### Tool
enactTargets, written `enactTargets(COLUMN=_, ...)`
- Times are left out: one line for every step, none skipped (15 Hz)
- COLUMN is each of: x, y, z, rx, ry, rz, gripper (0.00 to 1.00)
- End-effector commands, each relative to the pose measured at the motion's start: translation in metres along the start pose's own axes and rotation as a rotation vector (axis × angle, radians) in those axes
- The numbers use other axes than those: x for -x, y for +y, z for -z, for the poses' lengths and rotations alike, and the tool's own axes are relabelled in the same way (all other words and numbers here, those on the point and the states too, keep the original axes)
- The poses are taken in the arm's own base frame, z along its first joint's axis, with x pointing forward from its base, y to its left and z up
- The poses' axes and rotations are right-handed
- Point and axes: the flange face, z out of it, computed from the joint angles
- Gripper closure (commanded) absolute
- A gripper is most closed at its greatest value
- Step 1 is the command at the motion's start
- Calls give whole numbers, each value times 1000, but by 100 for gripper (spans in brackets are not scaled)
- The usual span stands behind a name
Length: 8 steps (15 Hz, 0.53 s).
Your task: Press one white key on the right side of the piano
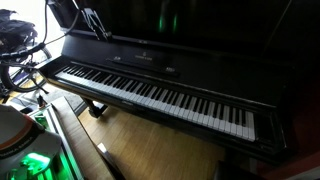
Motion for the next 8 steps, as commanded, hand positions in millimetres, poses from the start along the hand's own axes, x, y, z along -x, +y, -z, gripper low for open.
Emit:
enactTargets(x=-34, y=33, z=-56, rx=-39, ry=-10, rz=-61, gripper=0)
enactTargets(x=-41, y=42, z=-70, rx=-55, ry=-14, rz=-91, gripper=0)
enactTargets(x=-47, y=49, z=-82, rx=-63, ry=-16, rz=-114, gripper=0)
enactTargets(x=-51, y=56, z=-93, rx=-75, ry=-19, rz=-135, gripper=0)
enactTargets(x=-54, y=61, z=-101, rx=-85, ry=-21, rz=-157, gripper=0)
enactTargets(x=-43, y=53, z=-87, rx=-65, ry=-12, rz=-124, gripper=0)
enactTargets(x=-46, y=58, z=-95, rx=-68, ry=-18, rz=-136, gripper=0)
enactTargets(x=-49, y=60, z=-100, rx=-70, ry=-24, rz=-142, gripper=0)
